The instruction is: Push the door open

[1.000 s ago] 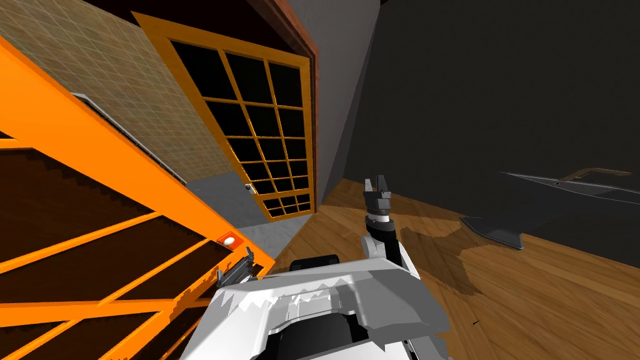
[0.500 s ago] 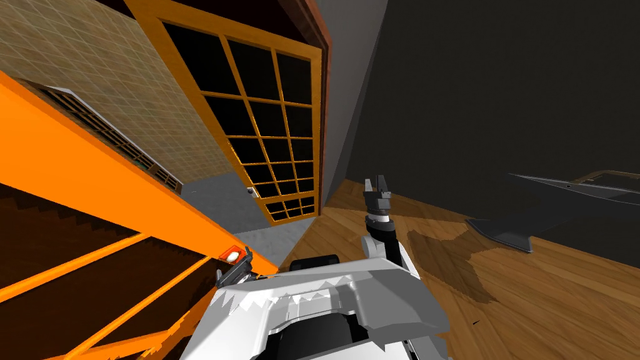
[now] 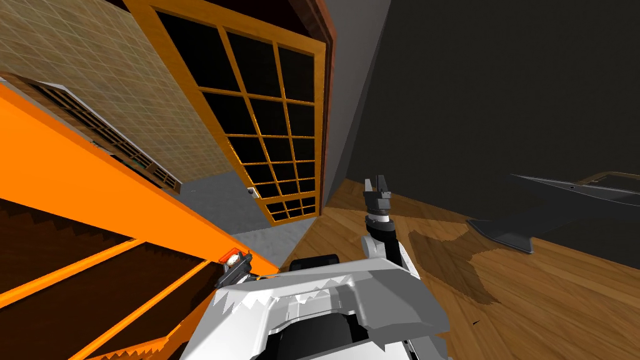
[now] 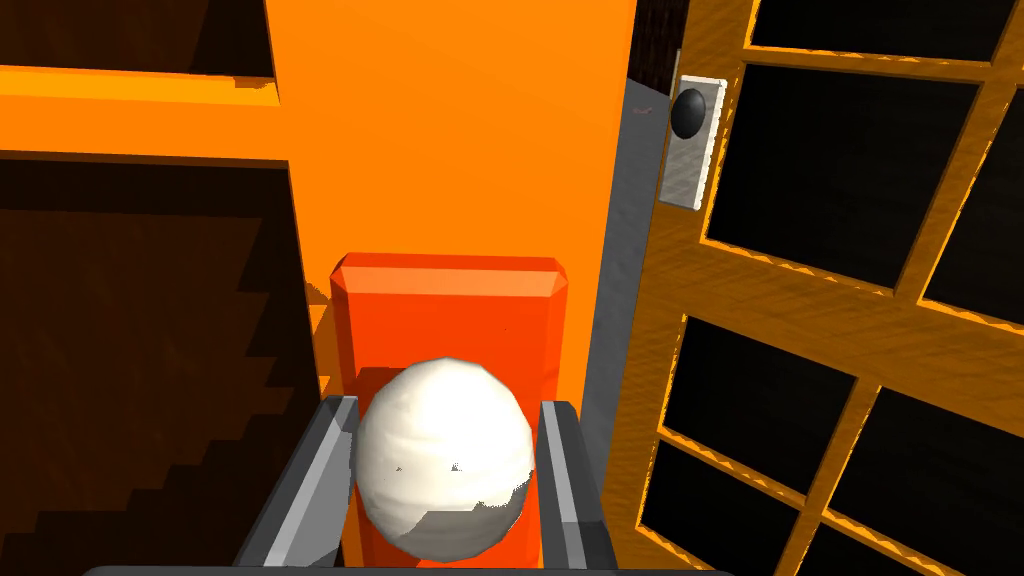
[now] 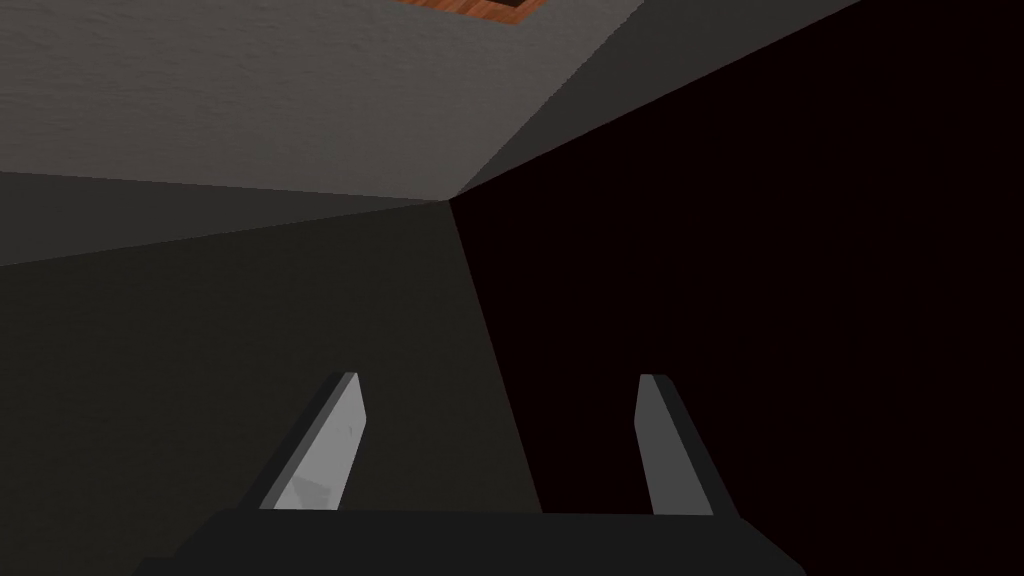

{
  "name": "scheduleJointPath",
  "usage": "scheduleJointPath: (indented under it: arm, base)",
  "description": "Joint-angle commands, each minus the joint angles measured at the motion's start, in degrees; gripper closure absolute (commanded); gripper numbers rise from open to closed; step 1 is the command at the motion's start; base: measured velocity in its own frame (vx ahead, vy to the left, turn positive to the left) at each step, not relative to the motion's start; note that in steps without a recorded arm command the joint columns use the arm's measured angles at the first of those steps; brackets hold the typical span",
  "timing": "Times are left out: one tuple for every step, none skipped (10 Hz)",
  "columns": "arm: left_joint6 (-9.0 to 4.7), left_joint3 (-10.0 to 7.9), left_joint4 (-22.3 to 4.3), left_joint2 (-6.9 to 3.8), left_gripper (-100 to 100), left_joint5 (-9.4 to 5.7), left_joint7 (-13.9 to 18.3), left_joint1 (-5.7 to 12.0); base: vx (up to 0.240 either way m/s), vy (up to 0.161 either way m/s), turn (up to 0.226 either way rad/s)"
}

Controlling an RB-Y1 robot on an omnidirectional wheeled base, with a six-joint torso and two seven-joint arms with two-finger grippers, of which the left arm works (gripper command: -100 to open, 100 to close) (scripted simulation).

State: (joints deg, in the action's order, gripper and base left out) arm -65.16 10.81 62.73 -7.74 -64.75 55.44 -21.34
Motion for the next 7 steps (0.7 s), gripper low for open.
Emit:
scheduleJointPath:
  arm:
    - [-0.04,0.10,0.1,0.11,100,0.04,0.0,0.03]
    - [-0.04,0.10,0.1,0.11,100,0.04,0.0,0.03]
    - [-0.04,0.10,0.1,0.11,100,0.04,0.0,0.03]
    - [-0.14,-0.54,-0.1,0.15,100,-0.63,-0.1,-0.07]
    - [-0.22,-0.76,-0.1,0.17,100,-0.85,-0.2,-0.08]
    - [-0.44,-1.32,-0.2,0.23,100,-1.42,-0.3,-0.09]
    - [-0.57,-1.66,-0.2,0.27,100,-1.76,-0.4,-0.10]
  base:
    - [-0.009,-0.008,-0.002]
    - [0.000,0.000,0.000]
    - [0.000,0.000,0.000]
    - [0.099,0.045,0.016]
    - [0.135,0.082,0.012]
    - [0.146,0.132,0.010]
    - [0.133,0.140,-0.005]
